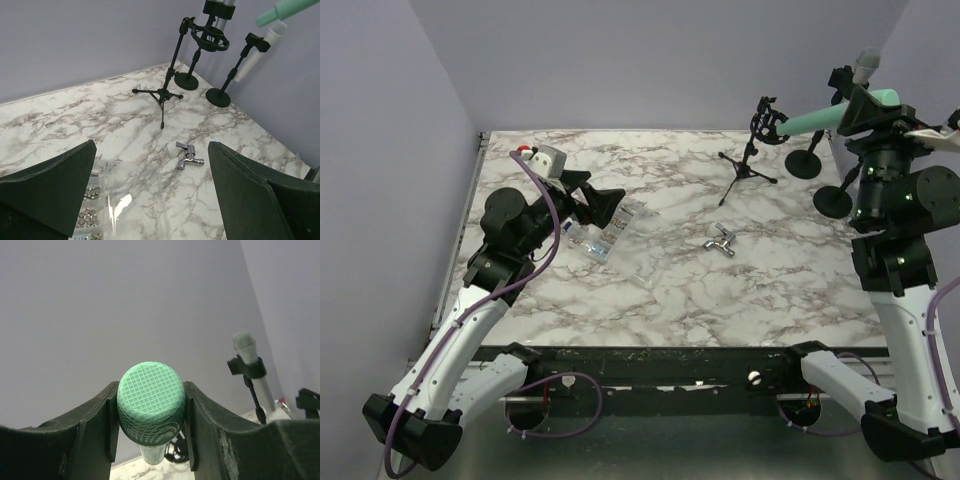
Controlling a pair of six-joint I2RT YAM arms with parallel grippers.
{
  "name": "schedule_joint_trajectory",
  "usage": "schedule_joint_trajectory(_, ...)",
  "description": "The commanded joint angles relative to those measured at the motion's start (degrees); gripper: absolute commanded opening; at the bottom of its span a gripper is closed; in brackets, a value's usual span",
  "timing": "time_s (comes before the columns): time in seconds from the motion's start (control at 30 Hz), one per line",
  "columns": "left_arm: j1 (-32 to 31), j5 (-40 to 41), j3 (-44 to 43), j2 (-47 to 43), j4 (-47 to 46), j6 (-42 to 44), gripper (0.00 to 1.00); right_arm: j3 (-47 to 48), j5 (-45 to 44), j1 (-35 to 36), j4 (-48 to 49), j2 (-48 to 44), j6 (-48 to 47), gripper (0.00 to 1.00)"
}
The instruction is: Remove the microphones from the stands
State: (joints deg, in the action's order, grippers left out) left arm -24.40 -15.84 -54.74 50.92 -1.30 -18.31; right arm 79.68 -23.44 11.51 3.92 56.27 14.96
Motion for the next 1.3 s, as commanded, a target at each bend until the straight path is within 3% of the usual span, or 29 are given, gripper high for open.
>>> schedule_joint_trajectory(0.0,-0.8,0.8,-1.1,0.2,0.2,0.3,0.99,-2.4,-8.2,-0.3,-12.7,-5.9,6.9,0.01)
schedule_joint_trajectory(0.43,-3.9,2.8,-1.3,1.3,1.2,1.5,0.98,-13.8,-4.4,-0.3,-36.7,-14.7,11.4,0.01)
schedule_joint_trajectory(0.63,-5.0,4.6,-1.4,1.5,1.2,2.9,0.98,-13.3,-0.1,-0.4,-46.1,-8.1,8.2,0.01)
schedule_joint_trajectory(0.83,-5.5,4.3,-1.5,1.6,2.2,2.7,0.98,-11.7,13.3,-0.4,-57.3,3.0,2.2,0.01)
schedule_joint_trajectory(0.97,-5.7,3.8,-1.3,1.9,1.9,2.2,0.98,-14.7,19.5,-0.1,-57.7,5.6,2.8,0.01)
schedule_joint_trajectory(1.17,-5.8,3.9,-1.5,2.2,2.2,2.4,0.98,-15.0,19.0,1.9,-57.2,10.6,2.4,0.01)
schedule_joint_trajectory(1.27,-5.9,4.2,-1.0,2.3,1.7,2.4,0.98,-16.3,14.8,6.9,-56.2,13.9,4.0,0.01)
